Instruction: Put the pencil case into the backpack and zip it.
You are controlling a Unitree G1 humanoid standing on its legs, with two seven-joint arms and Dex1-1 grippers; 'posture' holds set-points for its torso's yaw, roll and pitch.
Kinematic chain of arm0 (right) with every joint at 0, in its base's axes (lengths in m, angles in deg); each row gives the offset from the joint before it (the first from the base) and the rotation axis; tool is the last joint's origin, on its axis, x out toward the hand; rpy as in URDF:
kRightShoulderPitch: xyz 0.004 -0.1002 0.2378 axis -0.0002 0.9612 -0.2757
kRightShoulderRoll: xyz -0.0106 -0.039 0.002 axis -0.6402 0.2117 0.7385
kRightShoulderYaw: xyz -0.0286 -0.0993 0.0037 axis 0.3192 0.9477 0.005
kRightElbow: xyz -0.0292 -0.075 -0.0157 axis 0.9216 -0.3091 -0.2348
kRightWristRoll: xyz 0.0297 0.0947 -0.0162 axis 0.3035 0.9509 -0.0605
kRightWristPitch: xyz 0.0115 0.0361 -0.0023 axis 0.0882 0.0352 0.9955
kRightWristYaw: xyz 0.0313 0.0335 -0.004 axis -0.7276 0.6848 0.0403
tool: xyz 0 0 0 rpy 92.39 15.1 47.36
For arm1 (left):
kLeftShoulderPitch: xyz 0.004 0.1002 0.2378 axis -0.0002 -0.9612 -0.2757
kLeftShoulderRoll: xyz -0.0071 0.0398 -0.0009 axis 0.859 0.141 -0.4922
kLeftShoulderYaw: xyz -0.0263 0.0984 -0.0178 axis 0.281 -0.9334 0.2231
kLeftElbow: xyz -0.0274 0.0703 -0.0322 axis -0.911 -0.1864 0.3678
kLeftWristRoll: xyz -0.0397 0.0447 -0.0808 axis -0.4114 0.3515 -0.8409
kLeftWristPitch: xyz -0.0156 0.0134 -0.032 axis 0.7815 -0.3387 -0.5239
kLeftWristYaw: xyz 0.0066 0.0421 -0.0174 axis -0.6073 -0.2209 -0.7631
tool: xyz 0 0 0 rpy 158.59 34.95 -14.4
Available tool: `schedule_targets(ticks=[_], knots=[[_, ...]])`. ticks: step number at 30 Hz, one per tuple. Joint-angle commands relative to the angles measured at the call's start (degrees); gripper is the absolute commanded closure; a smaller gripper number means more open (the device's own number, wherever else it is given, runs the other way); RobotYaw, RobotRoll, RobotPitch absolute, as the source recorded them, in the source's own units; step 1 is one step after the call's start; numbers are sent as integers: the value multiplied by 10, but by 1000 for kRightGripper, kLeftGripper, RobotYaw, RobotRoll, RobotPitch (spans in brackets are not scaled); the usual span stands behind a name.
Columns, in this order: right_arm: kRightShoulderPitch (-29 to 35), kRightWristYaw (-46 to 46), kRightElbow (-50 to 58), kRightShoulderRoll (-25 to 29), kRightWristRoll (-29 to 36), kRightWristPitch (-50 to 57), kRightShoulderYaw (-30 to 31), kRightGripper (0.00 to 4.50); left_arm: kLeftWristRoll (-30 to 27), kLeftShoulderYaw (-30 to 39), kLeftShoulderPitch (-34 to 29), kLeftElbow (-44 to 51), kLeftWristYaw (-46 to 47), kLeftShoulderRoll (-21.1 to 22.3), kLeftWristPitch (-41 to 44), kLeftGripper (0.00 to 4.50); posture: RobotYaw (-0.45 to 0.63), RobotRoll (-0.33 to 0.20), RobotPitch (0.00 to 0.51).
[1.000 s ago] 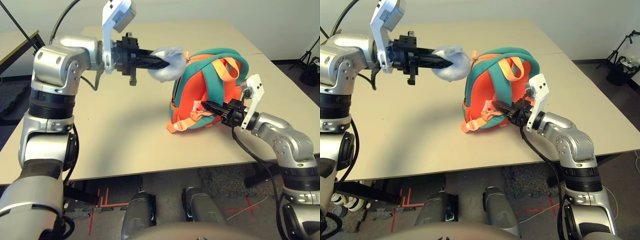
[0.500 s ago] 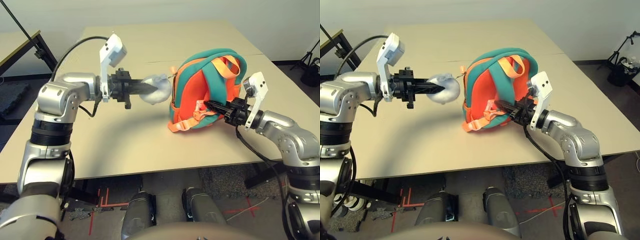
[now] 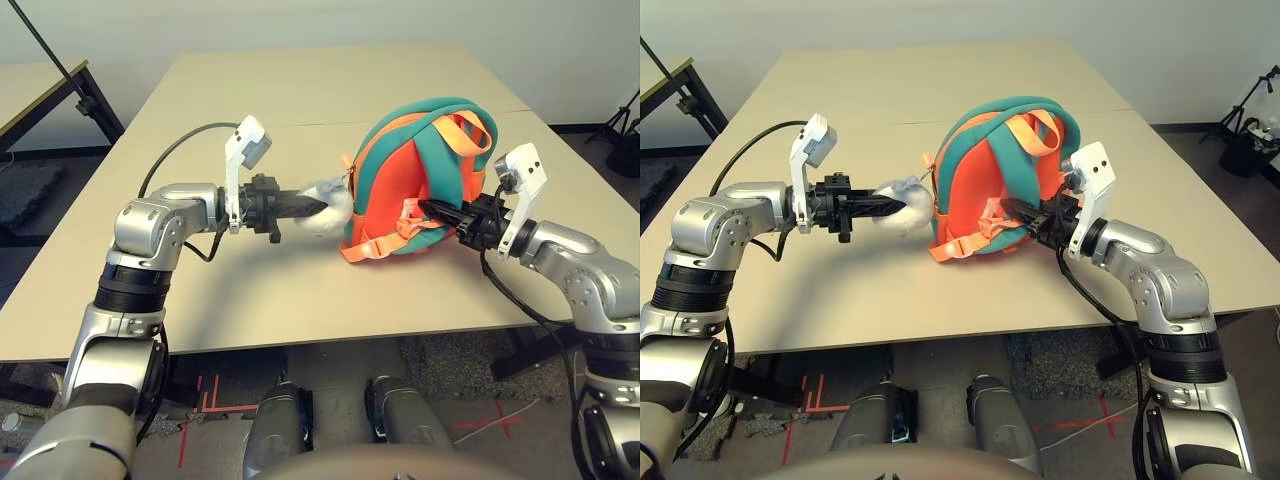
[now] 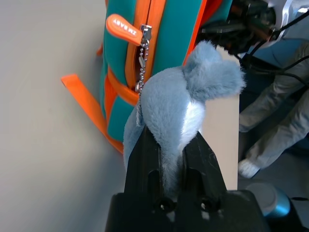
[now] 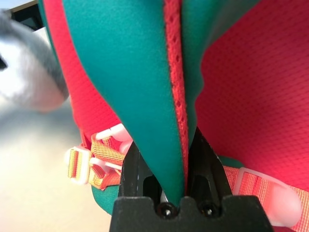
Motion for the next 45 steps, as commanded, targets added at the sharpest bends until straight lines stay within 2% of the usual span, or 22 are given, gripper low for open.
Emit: schedule_targets(ticks=[1, 7, 16, 19, 20, 21, 27, 29, 36, 40, 45], knots=[[-4, 24, -20, 3, -19, -14, -20, 4072, 13, -18, -20, -29, 7, -8, -1, 4294, -135, 0, 14], [-14, 30, -37, 6, -26, -21, -23, 4072, 20, -30, -34, -44, 12, -21, -11, 4294, -131, 0, 14], [-12, 26, -32, 12, -27, -12, -21, 4072, 26, -29, -45, -58, 15, -18, -12, 4294, -131, 0, 17], [-9, 19, -24, 19, -21, -6, -23, 3079, 20, -24, -50, -55, 12, -10, -3, 4295, -130, 0, 17], [-9, 17, -22, 22, -18, -4, -25, 2694, 19, -22, -52, -52, 10, -6, 0, 3572, -129, 0, 17], [-8, 15, -21, 25, -16, -3, -27, 2301, 17, -20, -55, -50, 8, -2, 2, 3324, -129, 0, 17], [-1, -25, -9, 66, -2, 9, -30, 4, -5, 20, -76, -33, 7, 30, 28, 839, -123, 0, 21], [5, -48, -1, 87, 7, 15, -31, 0, -14, 37, -85, -23, 7, 44, 39, 42, -116, 0, 22], [23, -127, 13, 179, 28, 44, -44, 0, -72, 109, -117, 33, 7, 93, 95, 14, -103, 0, 21], [33, -186, 5, 236, 68, 74, -86, 0, -94, 155, -130, 57, 23, 119, 114, 14, -93, 0, 22], [8, -157, -107, 264, -1, 15, -100, 0, -79, 205, -136, 42, 74, 121, 80, 14, -89, 0, 24]])
